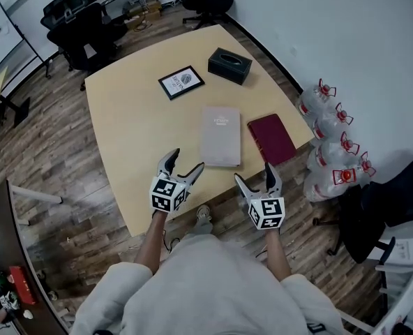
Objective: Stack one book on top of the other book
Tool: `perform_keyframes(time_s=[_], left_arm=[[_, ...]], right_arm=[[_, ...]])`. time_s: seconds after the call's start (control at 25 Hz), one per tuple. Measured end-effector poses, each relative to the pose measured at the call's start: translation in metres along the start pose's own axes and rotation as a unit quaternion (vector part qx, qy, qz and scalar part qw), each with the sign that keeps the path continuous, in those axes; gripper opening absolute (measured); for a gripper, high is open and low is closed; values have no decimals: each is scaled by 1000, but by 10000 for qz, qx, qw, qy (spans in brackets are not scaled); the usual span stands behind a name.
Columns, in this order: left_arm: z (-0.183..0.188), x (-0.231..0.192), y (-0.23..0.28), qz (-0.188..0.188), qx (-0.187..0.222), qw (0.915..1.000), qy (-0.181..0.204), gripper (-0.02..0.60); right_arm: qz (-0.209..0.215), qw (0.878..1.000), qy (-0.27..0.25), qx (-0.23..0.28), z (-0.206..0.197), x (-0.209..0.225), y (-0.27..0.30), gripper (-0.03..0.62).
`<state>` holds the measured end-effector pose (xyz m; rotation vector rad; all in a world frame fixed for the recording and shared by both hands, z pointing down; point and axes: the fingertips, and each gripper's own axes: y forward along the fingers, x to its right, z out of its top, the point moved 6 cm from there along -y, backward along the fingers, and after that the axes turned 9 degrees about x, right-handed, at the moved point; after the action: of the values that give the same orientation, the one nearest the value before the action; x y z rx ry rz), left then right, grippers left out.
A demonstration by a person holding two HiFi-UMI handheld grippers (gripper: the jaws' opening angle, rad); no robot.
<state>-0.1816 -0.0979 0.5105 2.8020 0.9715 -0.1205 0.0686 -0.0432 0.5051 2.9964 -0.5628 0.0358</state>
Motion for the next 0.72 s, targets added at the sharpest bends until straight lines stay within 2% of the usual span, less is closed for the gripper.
perform_keyframes(time_s=[0.36, 0.72], left_arm=[[-10, -34, 37, -82, -196, 9995, -229, 383], [-24, -46, 70, -252, -421, 9976, -490, 383]], right_arm=[[31, 9998, -65, -175, -4, 7, 56, 445], [20, 9993, 19, -379, -11, 20, 91, 445]])
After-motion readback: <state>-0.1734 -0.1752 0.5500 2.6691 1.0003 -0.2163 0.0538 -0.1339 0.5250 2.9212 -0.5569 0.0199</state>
